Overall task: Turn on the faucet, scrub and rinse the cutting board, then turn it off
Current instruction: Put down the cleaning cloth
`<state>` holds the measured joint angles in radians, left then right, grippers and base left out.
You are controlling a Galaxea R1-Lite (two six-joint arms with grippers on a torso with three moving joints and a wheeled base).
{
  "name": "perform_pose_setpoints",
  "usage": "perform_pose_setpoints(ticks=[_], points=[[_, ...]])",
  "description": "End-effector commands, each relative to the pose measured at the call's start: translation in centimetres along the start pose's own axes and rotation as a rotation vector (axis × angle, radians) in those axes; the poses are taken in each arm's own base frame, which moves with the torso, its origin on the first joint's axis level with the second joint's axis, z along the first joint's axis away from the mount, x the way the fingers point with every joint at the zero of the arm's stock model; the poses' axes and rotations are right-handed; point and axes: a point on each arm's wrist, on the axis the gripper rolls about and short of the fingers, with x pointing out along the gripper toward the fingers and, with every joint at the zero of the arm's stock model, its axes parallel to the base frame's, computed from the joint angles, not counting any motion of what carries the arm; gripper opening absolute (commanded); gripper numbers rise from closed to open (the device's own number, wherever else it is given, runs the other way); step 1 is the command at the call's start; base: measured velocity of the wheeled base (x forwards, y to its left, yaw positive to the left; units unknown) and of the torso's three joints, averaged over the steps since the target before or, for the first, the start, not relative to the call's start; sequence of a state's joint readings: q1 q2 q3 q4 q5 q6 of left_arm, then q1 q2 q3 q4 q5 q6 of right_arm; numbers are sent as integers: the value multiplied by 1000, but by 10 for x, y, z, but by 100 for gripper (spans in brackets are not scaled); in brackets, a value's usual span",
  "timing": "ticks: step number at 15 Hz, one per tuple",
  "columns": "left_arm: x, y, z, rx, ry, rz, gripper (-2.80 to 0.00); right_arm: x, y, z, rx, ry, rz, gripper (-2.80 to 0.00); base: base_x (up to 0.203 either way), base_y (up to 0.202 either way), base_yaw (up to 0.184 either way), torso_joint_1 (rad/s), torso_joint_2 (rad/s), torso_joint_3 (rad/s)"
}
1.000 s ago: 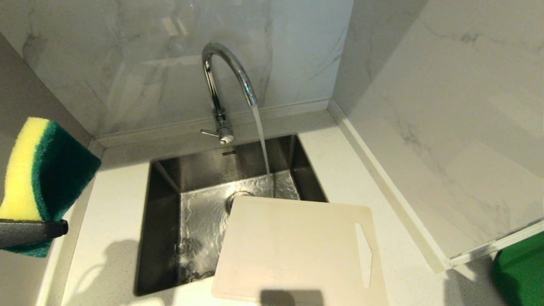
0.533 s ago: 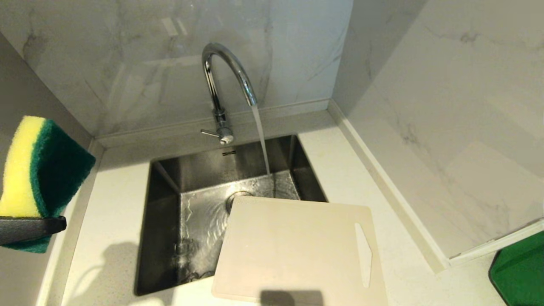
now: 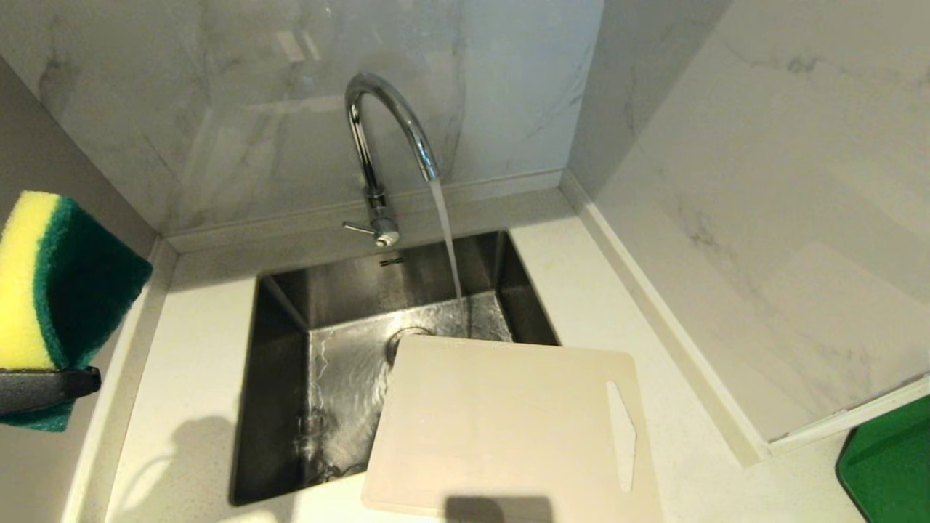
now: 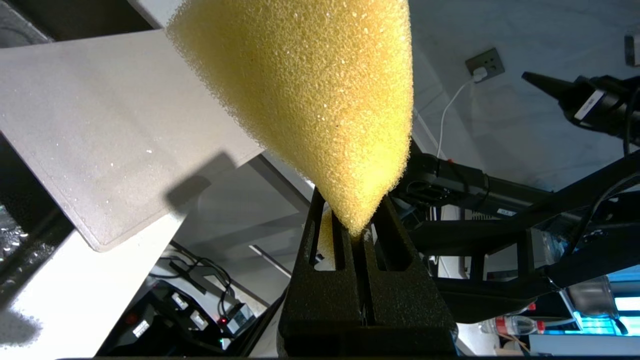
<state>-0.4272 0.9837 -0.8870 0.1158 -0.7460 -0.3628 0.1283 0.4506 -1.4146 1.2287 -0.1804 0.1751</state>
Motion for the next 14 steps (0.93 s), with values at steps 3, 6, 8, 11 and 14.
perform_pose_setpoints(ticks=[3, 6, 8, 11, 14], points=[[-4, -2, -4, -1, 0, -5, -280, -17, 1, -33, 23, -42, -62, -280, 0, 0, 0, 0, 0, 0], [-4, -3, -2, 5, -7, -6, -280, -24, 10, -68, 27, -50, -131, -280, 0, 0, 0, 0, 0, 0], [-4, -3, -1, 4, -6, -6, -280, -21, 10, -79, -1, -59, -114, -280, 0, 0, 0, 0, 0, 0], [-4, -1, -6, -7, 1, 11, -280, -3, 14, -77, -10, -75, 28, -280, 0, 0, 0, 0, 0, 0], [-9, -3, -15, -6, -1, 19, -280, 47, 13, -99, -48, -49, 59, -280, 0, 0, 0, 0, 0, 0]])
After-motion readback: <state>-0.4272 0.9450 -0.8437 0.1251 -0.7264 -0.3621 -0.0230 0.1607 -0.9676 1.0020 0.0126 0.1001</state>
